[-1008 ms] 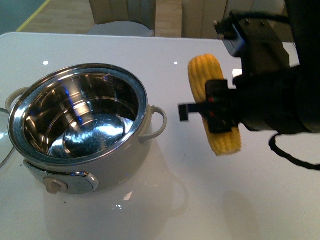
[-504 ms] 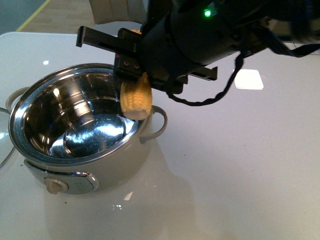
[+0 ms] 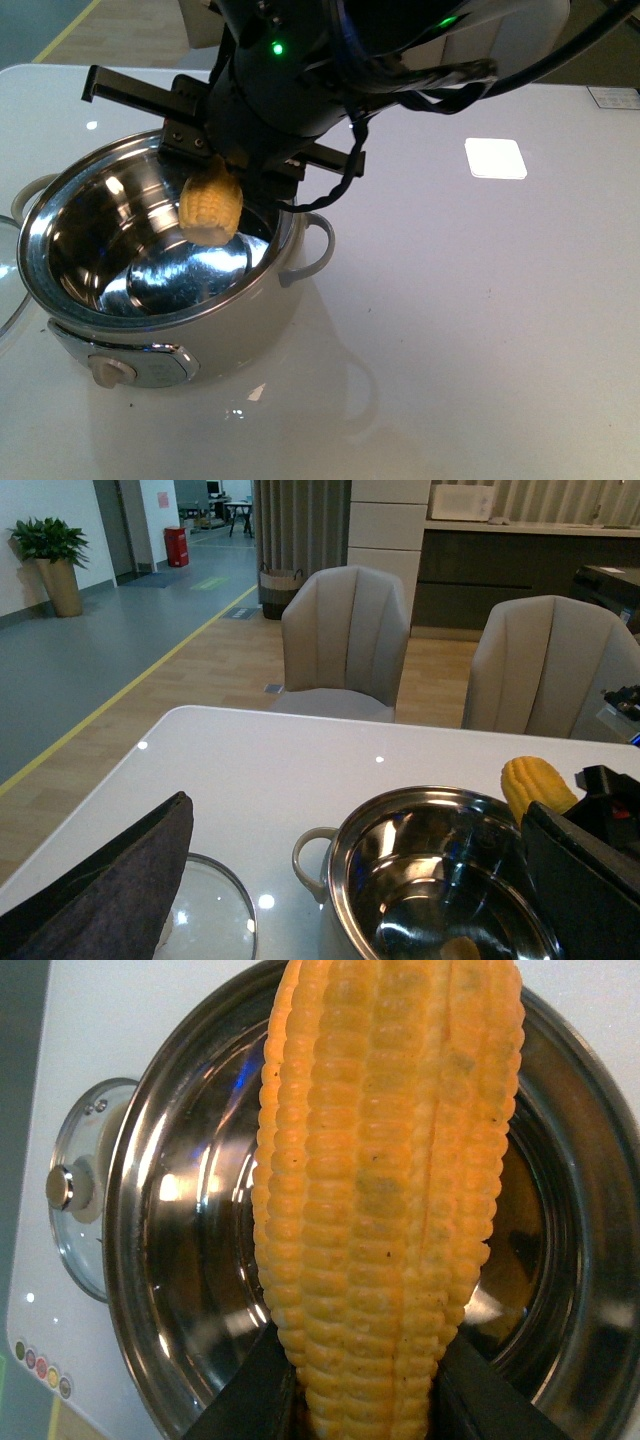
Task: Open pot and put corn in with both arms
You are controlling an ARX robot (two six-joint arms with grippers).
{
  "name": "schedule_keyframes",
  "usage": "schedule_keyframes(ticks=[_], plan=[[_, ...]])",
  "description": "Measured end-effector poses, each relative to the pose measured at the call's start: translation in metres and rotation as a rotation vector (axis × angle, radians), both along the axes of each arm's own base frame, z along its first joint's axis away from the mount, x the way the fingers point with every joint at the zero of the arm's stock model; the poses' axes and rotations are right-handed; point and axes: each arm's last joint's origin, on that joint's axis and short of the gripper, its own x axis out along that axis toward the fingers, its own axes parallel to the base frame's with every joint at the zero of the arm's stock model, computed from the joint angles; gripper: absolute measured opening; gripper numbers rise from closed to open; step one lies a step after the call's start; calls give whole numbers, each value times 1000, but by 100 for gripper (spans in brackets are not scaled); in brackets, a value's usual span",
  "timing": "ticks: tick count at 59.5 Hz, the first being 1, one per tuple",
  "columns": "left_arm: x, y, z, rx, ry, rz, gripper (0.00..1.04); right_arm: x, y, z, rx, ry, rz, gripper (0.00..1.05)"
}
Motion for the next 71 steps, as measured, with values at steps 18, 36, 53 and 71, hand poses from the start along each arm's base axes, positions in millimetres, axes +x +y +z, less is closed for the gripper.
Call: schedule_keyframes(ticks=[18,36,53,71], plan=[[0,0,0,0,0,0,98,7,15,-21,-77,36,0,20],[0,0,0,0,0,0,98,2,18,-27,-92,40,11,56],[0,0,0,0,0,0,98,-3,-2,-6,-19,24,-43,97],[0,0,0,0,0,0,98,-17,-78,54,128,-89,-175,96]])
